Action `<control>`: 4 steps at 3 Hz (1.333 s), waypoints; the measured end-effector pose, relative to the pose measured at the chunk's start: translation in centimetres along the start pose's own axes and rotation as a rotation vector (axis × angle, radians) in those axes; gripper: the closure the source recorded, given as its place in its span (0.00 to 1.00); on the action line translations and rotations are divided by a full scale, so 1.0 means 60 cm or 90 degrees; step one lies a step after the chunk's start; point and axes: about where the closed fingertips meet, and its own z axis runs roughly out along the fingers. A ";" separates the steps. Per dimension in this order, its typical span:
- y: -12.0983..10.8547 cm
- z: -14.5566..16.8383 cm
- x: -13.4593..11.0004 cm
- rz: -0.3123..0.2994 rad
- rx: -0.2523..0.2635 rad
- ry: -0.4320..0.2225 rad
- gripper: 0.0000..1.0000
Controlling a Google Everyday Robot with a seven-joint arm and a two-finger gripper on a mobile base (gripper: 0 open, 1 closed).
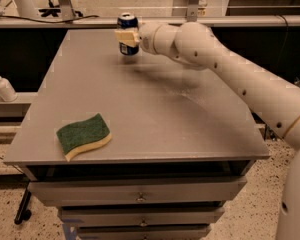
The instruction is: Move pepsi can near sponge
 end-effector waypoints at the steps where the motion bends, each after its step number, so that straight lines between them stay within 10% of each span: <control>1: 0.048 -0.084 -0.009 -0.013 -0.015 0.003 1.00; 4: 0.244 -0.296 0.005 0.003 -0.066 0.053 1.00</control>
Offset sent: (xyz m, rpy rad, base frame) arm -0.2186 -0.0689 0.0367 -0.0828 0.0426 0.0751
